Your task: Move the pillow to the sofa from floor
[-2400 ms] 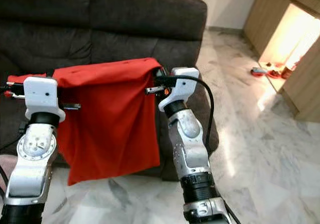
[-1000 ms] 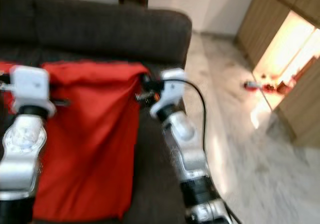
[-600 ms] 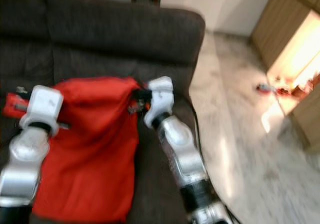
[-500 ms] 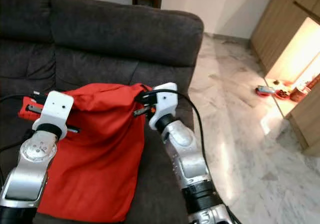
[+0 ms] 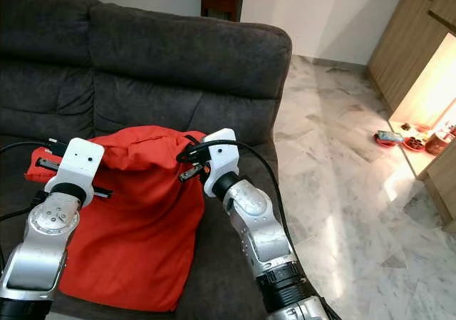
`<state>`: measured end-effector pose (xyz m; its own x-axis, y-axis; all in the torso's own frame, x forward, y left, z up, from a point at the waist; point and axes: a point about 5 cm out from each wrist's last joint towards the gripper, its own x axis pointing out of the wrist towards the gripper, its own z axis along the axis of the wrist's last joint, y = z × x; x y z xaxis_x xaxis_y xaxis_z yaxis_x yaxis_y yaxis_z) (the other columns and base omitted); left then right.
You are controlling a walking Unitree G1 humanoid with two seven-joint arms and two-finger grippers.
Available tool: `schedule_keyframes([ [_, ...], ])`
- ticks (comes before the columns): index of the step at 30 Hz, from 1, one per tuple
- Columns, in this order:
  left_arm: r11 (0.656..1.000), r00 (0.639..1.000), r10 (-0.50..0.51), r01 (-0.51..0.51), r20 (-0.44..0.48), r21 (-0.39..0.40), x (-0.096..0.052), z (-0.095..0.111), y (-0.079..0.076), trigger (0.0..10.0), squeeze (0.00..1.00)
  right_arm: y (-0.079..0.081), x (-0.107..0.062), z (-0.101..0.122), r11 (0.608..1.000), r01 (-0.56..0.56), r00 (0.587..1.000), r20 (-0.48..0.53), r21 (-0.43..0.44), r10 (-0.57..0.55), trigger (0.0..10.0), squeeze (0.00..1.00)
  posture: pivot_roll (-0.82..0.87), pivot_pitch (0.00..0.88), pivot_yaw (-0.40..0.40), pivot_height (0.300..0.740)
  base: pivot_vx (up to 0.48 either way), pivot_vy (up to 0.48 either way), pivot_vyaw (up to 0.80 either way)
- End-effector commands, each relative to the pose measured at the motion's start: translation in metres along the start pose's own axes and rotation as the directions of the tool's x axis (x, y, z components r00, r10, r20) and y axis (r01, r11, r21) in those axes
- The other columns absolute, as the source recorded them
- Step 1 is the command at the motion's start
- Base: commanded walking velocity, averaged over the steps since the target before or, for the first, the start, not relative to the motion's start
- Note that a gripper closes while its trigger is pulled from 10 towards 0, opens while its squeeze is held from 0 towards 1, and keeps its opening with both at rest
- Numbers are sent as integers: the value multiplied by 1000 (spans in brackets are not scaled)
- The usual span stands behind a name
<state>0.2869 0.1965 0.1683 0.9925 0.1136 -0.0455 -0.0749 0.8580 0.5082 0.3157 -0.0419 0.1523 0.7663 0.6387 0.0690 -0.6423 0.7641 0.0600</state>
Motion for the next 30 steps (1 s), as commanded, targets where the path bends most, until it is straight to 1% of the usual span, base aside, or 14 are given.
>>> schedule_keyframes([
  [1,1000,1000,-14,14,-2,2,0,3,-4,10000,1000,2,1,10,1000,-14,999,40,-15,15,10000,1000,148,0,-107,740,0,0,0],
  [13,1000,1000,7,-7,12,-1,1,6,-1,10000,1000,-3,1,12,999,31,998,53,-22,-30,10000,1000,149,0,-106,740,0,0,0],
  [14,1000,1000,12,-12,13,-3,1,6,-1,10000,1000,-7,1,12,998,61,997,53,-31,-59,10000,710,148,0,-106,740,0,0,0],
  [15,1000,1000,15,-15,13,-4,1,6,-1,10000,1000,-10,1,12,996,82,995,54,-38,-80,10000,710,148,0,-106,740,0,0,0],
  [16,1000,1000,18,-18,11,-2,1,5,-1,10000,1000,-18,-1,12,989,135,990,53,-56,-132,10000,0,149,0,-106,740,0,0,0],
  [17,1000,1000,24,-24,9,1,1,4,0,10000,1000,-23,-1,12,984,166,985,54,-62,-162,10000,0,150,0,-105,740,0,0,0],
  [18,999,999,35,-35,4,-3,2,1,1,10000,0,-33,-3,12,972,226,973,57,-67,-223,10000,0,149,0,-104,740,0,0,0],
  [20,999,999,52,-52,-3,-12,2,-3,3,10000,0,-46,-7,13,950,305,952,64,-69,-301,10000,0,151,0,-104,740,0,0,0],
  [23,997,997,70,-71,-36,-40,0,-21,6,10000,0,-79,-21,10,889,444,896,51,-111,-441,10000,0,146,0,-100,740,0,0,0],
  [25,994,992,90,-95,-90,-56,-4,-44,8,10000,0,-108,-39,-1,830,537,840,1,-147,-543,10000,0,148,0,-99,740,0,0,0],
  [26,993,986,97,-104,-133,-49,-7,-62,9,10000,0,-125,-54,-13,790,587,796,-55,-177,-603,10000,0,145,0,-96,740,0,0,0],
  [27,993,985,98,-105,-140,-47,-8,-65,9,10000,0,-128,-57,-16,783,594,788,-65,-183,-613,10000,0,145,0,-96,740,0,0,0],
  [29,992,975,101,-113,-198,-52,-12,-84,8,10000,0,-142,-75,-31,743,637,736,-126,-205,-666,10000,0,138,0,-93,740,0,0,0],
  [30,989,963,108,-129,-248,-69,-17,-101,8,10000,0,-151,-90,-43,709,662,689,-175,-243,-703,10000,0,136,0,-93,740,0,0,0],
])
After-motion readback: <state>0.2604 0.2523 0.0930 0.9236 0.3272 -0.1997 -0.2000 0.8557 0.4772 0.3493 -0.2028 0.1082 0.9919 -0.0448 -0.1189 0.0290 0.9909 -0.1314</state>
